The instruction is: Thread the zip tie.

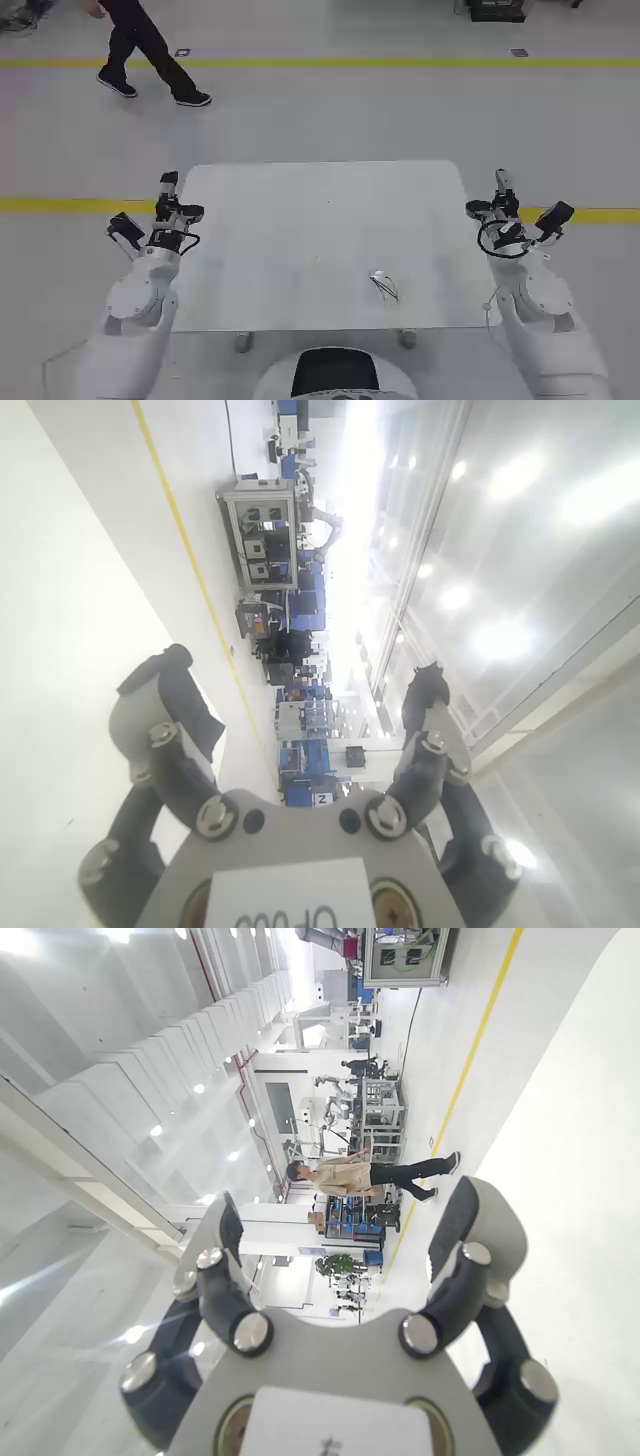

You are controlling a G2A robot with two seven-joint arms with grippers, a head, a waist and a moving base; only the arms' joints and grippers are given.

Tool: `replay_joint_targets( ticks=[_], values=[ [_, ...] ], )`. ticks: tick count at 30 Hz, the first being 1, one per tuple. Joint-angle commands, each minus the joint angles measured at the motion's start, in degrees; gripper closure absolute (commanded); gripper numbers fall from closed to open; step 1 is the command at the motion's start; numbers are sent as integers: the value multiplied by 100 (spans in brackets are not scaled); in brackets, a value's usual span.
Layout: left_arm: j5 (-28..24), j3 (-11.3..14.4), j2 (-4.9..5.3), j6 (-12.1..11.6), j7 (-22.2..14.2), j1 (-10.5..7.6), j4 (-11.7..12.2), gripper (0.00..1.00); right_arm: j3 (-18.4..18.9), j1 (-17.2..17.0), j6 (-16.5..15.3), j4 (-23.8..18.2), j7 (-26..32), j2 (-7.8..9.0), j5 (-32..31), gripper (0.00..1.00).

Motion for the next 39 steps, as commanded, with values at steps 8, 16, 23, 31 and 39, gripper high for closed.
replay_joint_targets(
  ticks=[8, 16, 23, 31, 39],
  values=[
    [0, 0, 0, 0, 0, 0, 0, 0, -319, 124, -206, 19, 967, 40, -1409, 0],
    [0, 0, 0, 0, 0, 0, 0, 0, -477, 136, -321, 52, 1416, 69, -2014, 0],
    [0, 0, 0, 0, 0, 0, 0, 0, -516, 240, -388, -59, 1650, 90, -2325, 0],
    [0, 0, 0, 0, 0, 0, 0, 0, -894, 1129, -205, 146, 3191, 188, -3720, 0],
    [0, 0, 0, 0, 0, 0, 0, 0, -1455, 1314, -220, 457, 3891, 195, -4318, 0]
  ],
)
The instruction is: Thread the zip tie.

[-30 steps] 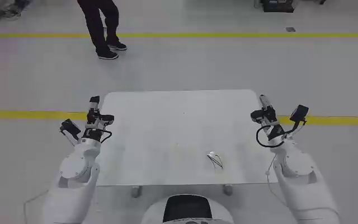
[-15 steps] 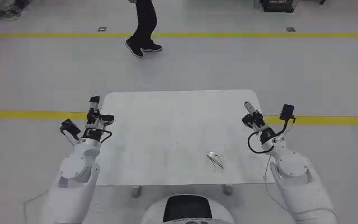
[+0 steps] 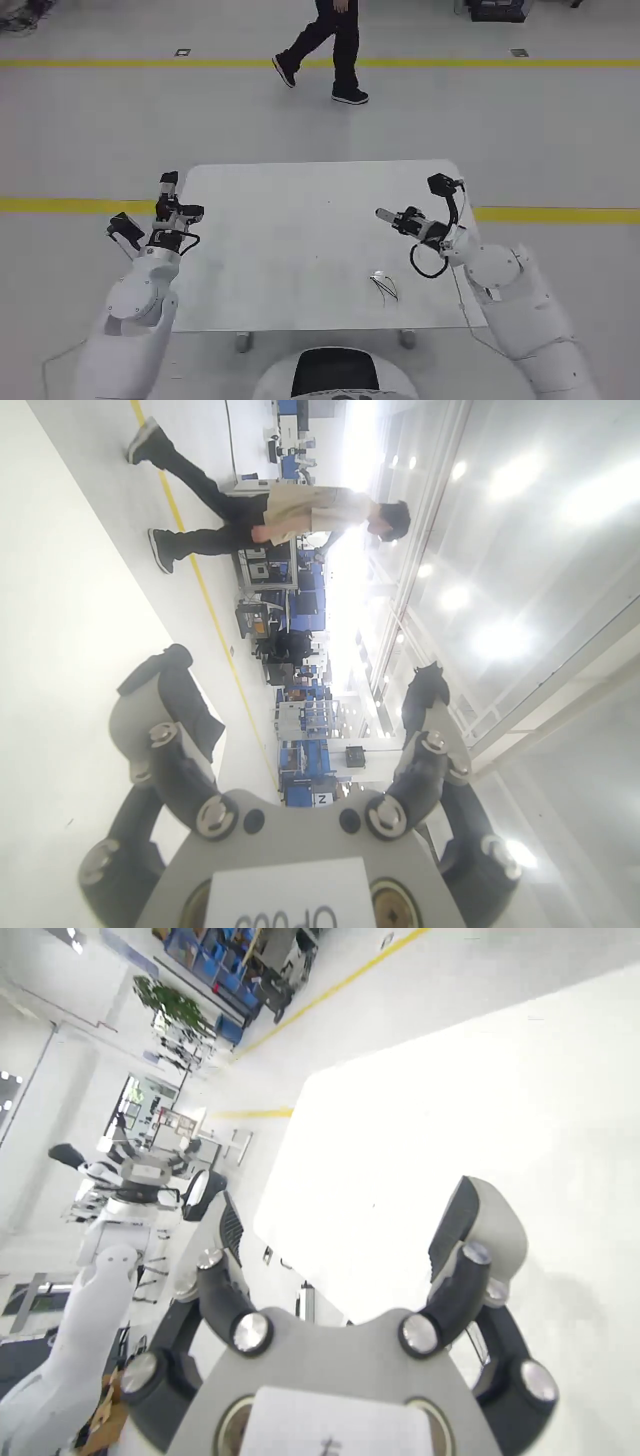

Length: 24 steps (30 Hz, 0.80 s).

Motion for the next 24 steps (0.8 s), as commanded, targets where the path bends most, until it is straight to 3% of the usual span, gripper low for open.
replay_joint_targets(
  ticks=[1, 12, 15, 19, 24],
  values=[
    [0, 0, 0, 0, 0, 0, 0, 0, 8, -3, 6, 3, -10, 0, 8, 0],
    [0, 0, 0, 0, 0, 0, 0, 0, 8, -3, 6, 3, -10, 0, 8, 0],
    [0, 0, 0, 0, 0, 0, 0, 0, -75, 116, 169, -188, 353, 69, -1248, 0],
    [0, 0, 0, 0, 0, 0, 0, 0, -410, 298, 359, -374, 1073, 105, -2233, 0],
    [0, 0, 0, 0, 0, 0, 0, 0, -1007, 610, 353, -208, 1900, 99, -3212, 0]
  ],
)
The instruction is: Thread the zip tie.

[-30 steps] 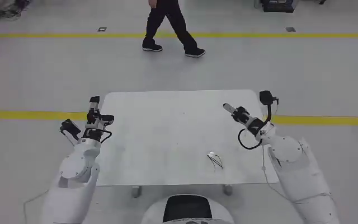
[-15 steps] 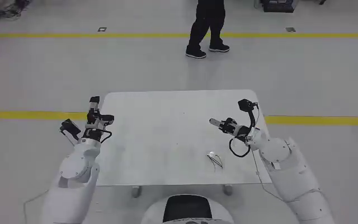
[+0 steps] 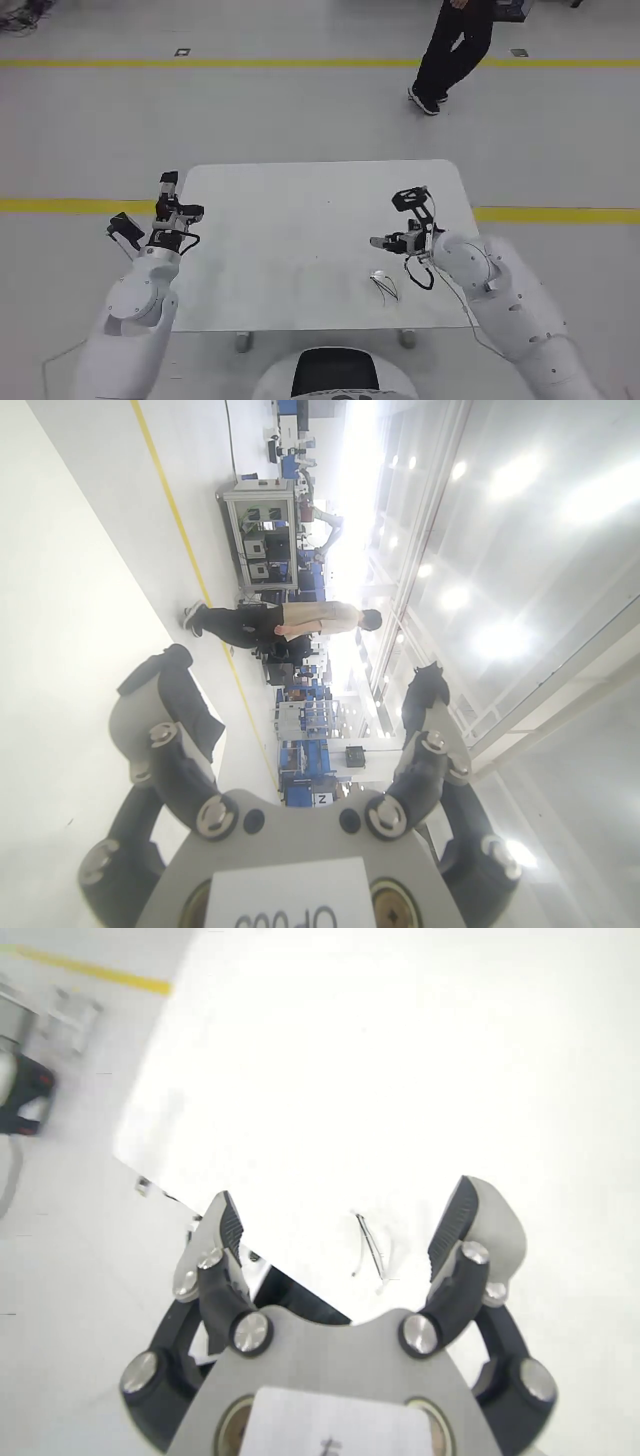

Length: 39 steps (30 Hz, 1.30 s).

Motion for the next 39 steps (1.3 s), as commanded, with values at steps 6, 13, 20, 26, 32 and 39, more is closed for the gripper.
replay_joint_targets(
  ticks=[6, 13, 20, 26, 32, 39],
  values=[
    [0, 0, 0, 0, 0, 0, 0, 0, -340, 281, -384, 360, 288, -31, -172, 0],
    [0, 0, 0, 0, 0, 0, 0, 0, -340, 281, -384, 360, 288, -31, -172, 0],
    [0, 0, 0, 0, 0, 0, 0, 0, -886, 537, -677, 460, 691, -61, -1071, 0],
    [0, 0, 0, 0, 0, 0, 0, 0, -1637, 1108, -915, 963, 1356, -220, -1255, 0],
    [0, 0, 0, 0, 0, 0, 0, 0, -1903, 1313, -863, 1147, 1518, -298, -1358, 0],
    [0, 0, 0, 0, 0, 0, 0, 0, -1891, 1243, -1026, 1151, 1317, -293, -1239, 0]
  ],
)
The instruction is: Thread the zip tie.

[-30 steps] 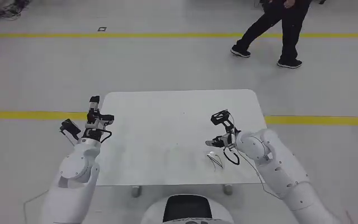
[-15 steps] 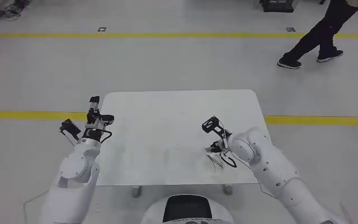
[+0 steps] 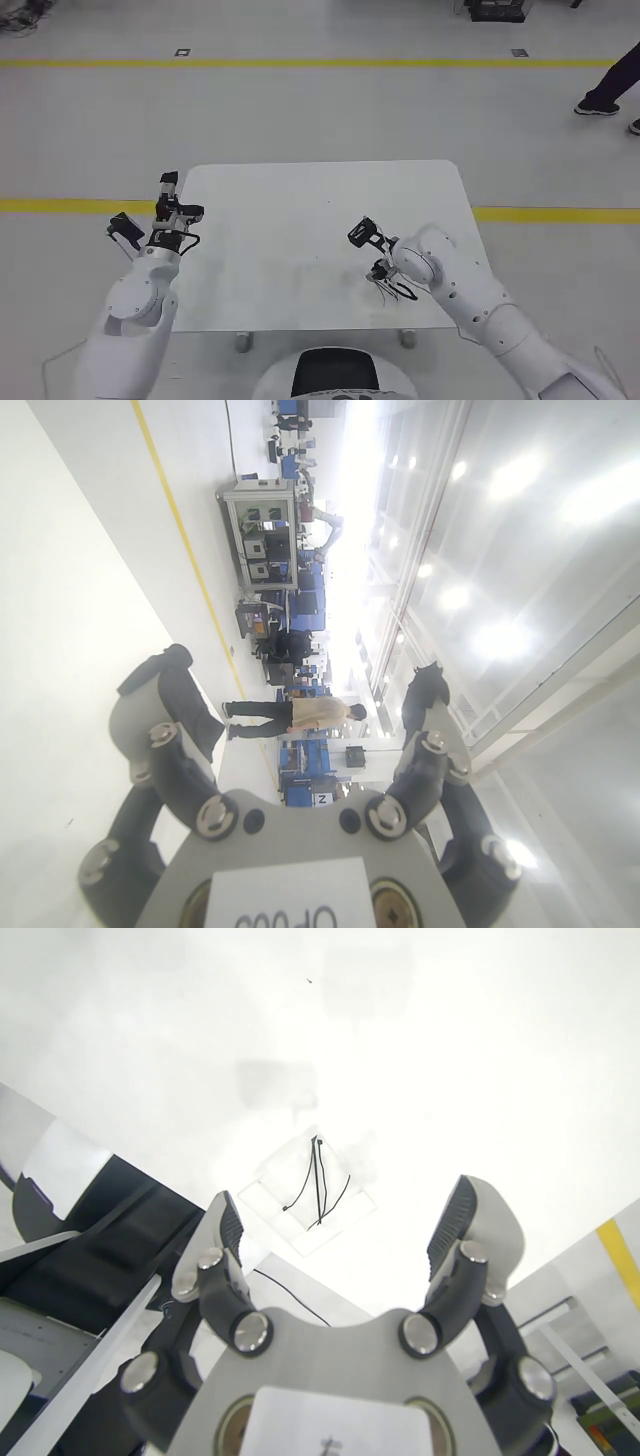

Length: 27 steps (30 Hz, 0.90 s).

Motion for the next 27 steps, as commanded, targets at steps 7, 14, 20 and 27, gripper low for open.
replay_joint_targets(
  ticks=[7, 14, 20, 27],
  values=[
    [0, 0, 0, 0, 0, 0, 0, 0, 177, -84, -658, -41, 418, 71, 606, 0],
    [0, 0, 0, 0, 0, 0, 0, 0, 133, -66, -942, -10, 808, 91, 898, 0],
    [0, 0, 0, 0, 0, 0, 0, 0, 144, -80, -881, 6, 700, 91, 854, 0],
    [0, 0, 0, 0, 0, 0, 0, 0, -131, 16, -278, 248, 745, 13, 614, 0]
  ],
)
